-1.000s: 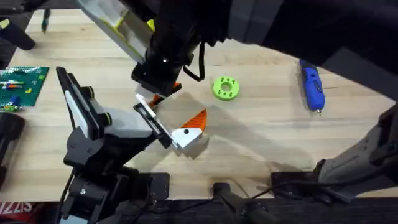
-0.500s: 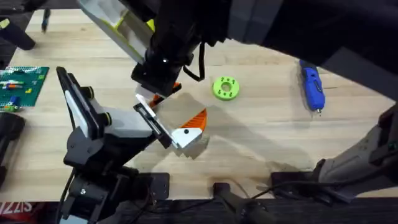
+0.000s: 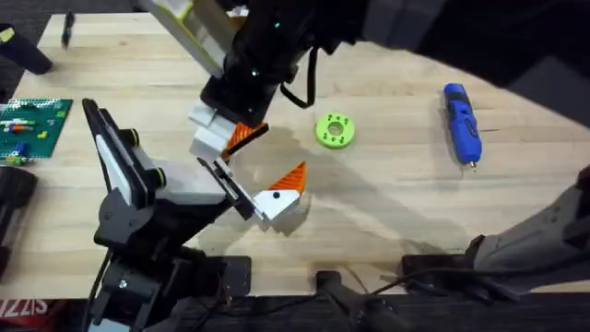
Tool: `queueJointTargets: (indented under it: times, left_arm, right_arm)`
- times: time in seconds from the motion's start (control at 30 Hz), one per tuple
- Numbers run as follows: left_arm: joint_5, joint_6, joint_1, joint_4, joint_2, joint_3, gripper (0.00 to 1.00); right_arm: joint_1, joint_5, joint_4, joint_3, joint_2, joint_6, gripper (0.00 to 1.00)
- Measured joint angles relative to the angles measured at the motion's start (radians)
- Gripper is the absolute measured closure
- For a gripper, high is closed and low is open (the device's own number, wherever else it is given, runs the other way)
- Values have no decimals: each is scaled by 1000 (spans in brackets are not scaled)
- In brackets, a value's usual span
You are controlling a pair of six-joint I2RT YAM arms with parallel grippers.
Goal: Pick up the gripper from the table and insert it into the empty holder that is missing its gripper. Then pick up a screw, insert it into the mounting hole, and use the screwdriver to tighten it. Finally, clean up the table by picking up the vegetable and placing it into the bucket.
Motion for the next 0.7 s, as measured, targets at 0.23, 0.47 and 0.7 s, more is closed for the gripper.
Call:
queueJointTargets:
  times: [0.23, 0.47, 0.7]
  left_arm:
    - [0, 3, 0, 0, 0, 0, 14]
    - [0, 3, 0, 0, 0, 0, 14]
    - [0, 5, 0, 0, 0, 0, 14]
  right_arm:
    - [-42, -14, -1, 0, -61, 24, 8]
    - [-136, -15, -32, 0, -139, 30, 8]
    - [-258, -114, -146, 0, -194, -43, 8]
